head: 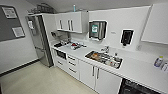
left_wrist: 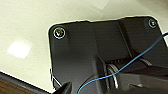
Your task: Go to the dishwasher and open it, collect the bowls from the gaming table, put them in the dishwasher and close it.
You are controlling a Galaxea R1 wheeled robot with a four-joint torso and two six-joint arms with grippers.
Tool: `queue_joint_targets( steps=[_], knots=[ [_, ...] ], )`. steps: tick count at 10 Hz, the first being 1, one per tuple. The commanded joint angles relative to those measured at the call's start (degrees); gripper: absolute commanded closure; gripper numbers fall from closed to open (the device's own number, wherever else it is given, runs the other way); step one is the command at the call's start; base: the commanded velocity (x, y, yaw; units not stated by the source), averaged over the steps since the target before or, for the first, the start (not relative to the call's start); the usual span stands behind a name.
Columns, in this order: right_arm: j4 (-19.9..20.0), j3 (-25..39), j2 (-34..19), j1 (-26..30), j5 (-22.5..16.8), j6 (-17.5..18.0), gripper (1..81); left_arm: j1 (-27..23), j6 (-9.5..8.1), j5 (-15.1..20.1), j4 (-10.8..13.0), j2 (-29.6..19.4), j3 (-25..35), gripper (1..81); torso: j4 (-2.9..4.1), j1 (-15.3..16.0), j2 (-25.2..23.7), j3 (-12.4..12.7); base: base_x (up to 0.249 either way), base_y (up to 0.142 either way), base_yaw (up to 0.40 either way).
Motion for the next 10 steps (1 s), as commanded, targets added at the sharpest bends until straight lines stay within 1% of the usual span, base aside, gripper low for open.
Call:
queue_joint_targets(
  steps=[1,6,10],
  knots=[
    [-0.8,-0.3,0.2,2.2,-2.7,-0.2,1.0,-2.7,-0.16,3.1,0.6,0.0,-0.2,1.0,0.00,0.0,0.0,0.0,0.000,0.000,0.357],
    [-0.9,-0.3,0.2,2.2,-3.2,-0.4,1.0,-2.7,-0.07,3.1,0.7,0.7,-0.2,1.0,0.00,0.0,0.0,0.0,0.000,0.000,0.357],
    [-0.6,0.0,0.4,2.2,-3.1,-0.1,1.0,-2.7,-0.07,3.2,0.8,0.4,-0.2,1.0,0.00,0.0,0.0,0.0,0.000,0.000,0.357]
  ],
)
